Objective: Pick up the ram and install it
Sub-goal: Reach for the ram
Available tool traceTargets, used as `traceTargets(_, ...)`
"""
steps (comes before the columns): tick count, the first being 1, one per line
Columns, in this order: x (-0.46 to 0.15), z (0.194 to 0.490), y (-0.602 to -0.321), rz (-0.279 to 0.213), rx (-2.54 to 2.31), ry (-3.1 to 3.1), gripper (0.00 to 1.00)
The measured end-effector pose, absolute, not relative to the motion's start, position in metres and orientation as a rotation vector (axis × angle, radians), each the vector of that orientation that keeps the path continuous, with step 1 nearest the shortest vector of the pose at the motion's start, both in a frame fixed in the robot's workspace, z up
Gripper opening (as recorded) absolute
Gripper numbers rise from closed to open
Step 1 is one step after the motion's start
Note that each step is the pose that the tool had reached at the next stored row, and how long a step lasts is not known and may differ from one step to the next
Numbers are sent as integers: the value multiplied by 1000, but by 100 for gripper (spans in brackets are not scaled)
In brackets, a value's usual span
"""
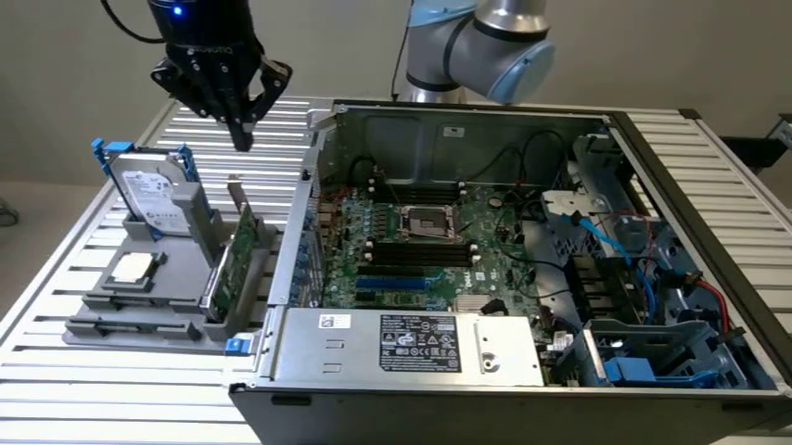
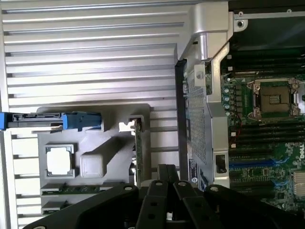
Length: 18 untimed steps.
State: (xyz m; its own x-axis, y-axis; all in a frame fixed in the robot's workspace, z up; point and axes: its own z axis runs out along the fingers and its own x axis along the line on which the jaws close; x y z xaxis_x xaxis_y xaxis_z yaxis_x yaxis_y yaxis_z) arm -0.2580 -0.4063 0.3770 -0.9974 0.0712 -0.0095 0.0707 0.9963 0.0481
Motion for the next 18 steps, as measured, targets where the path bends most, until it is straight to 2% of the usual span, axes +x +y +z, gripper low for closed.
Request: traceTargets(18,-336,371,-435,75,111,3128,11)
